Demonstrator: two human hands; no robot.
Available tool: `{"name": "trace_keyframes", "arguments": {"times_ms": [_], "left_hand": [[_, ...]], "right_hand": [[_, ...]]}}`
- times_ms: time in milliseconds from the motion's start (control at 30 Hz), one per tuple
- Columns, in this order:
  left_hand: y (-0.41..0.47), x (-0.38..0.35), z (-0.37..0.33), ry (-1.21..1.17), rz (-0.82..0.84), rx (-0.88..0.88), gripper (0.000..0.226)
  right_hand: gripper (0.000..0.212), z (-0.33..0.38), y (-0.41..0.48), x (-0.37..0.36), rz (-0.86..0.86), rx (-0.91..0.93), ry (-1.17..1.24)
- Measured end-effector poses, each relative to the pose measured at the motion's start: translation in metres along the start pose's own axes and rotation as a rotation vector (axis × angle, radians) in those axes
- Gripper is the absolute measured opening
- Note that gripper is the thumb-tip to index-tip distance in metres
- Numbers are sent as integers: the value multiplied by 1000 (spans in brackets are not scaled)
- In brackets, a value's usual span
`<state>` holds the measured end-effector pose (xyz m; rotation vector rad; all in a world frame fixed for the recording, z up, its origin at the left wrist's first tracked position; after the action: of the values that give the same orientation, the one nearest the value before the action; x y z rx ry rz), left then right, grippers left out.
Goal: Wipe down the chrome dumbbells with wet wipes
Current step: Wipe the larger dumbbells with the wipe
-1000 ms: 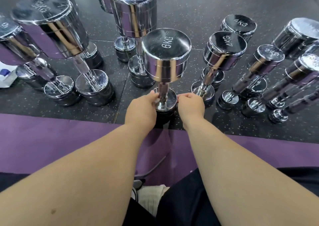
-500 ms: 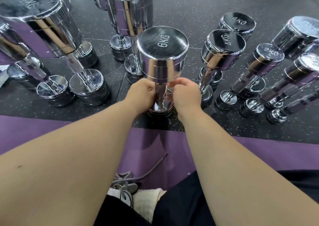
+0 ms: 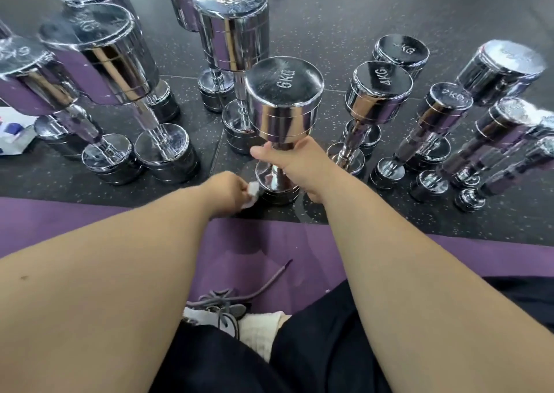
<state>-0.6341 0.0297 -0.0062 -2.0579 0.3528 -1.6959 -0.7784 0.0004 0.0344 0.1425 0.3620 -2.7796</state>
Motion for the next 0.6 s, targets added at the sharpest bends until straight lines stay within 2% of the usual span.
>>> {"name": "trace_keyframes", "arguments": {"times_ms": [33, 100, 233, 367, 533, 600], "left_hand": [[-4, -3, -3, -17, 18, 5, 23], [-8, -2, -8, -60, -38, 34, 29], [-8, 7, 2, -266, -114, 110, 37], [-9, 12, 10, -523, -128, 201, 25], [-17, 6, -4, -567, 6, 88, 26], [-18, 4, -6, -605, -6, 73, 27]], "right_hand": [[5, 2, -2, 0, -22, 17, -47], [20, 0, 2, -2, -95, 55, -142], [28, -4, 7, -7, -220, 119, -86], [29, -2, 4, -5, -232, 100, -137], [26, 0, 2, -2, -257, 165, -220], [27, 1, 2, -2, -269, 175, -231]]}}
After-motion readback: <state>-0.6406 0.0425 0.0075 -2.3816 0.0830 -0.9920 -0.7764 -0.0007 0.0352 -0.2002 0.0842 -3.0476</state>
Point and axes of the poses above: each hand's wrist, its own y-axis towards the middle knuckle, its own x-axis out of the back of the hand, z = x × y, the point moved 2 cm from there along y, towards the middle knuckle, and after that the axes turned 15 degrees about y, right-handed, at the moved point
